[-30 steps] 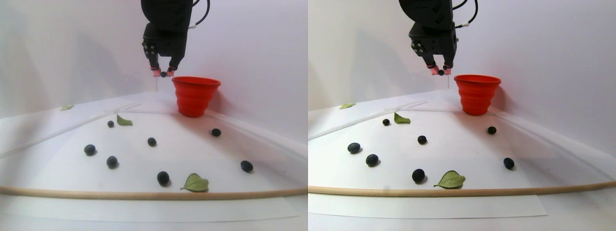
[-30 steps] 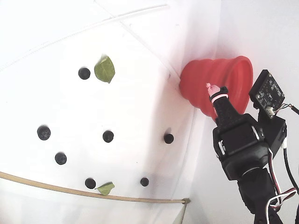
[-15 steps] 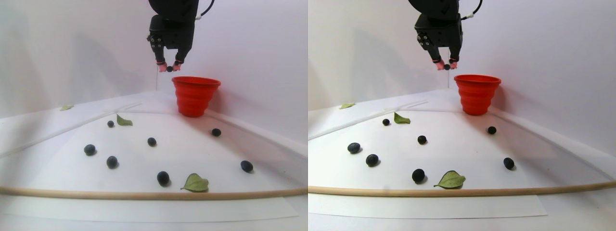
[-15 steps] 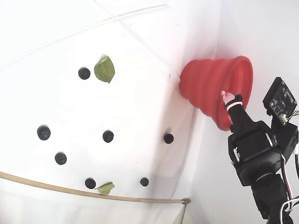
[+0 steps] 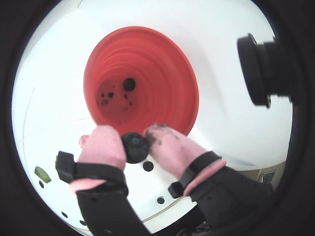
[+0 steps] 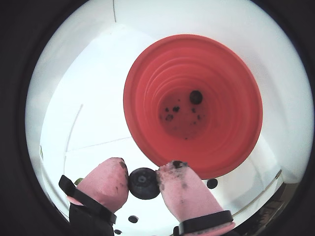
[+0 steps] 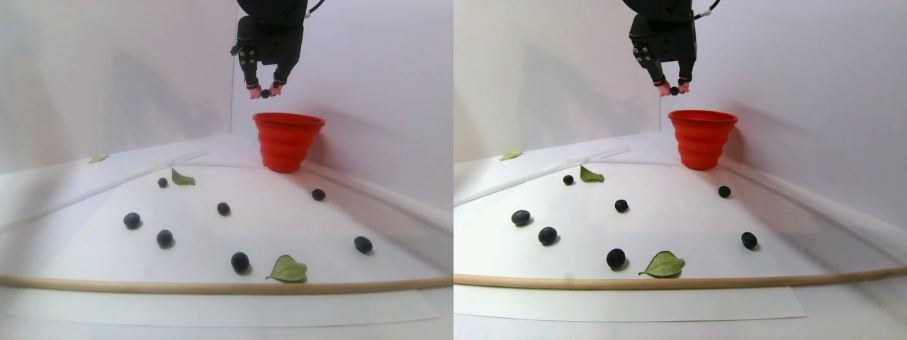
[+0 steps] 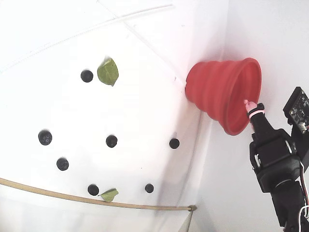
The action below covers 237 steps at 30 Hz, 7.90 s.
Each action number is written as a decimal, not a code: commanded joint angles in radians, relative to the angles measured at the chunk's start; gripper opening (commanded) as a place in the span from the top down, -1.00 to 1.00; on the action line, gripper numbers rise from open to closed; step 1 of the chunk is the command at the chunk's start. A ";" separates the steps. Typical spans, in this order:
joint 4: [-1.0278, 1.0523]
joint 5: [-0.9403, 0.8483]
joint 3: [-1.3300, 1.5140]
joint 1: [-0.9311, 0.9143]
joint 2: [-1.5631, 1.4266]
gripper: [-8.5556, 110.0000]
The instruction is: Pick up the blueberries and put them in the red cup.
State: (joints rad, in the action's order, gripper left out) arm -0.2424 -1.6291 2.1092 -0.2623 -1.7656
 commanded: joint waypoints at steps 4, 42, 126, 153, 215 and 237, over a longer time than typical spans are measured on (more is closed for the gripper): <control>-0.031 -0.029 -0.123 -0.067 -0.026 0.68; -0.061 -0.023 -0.133 -0.081 -0.025 0.52; -0.144 0.074 0.236 -0.299 -0.064 0.54; -0.353 0.141 0.173 -0.321 0.239 0.54; -0.468 0.207 -0.183 -0.241 0.753 0.52; -0.469 0.218 -0.279 -0.244 0.827 0.51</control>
State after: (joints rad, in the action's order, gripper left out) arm -0.6857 -1.4251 1.8730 -0.4893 -0.9173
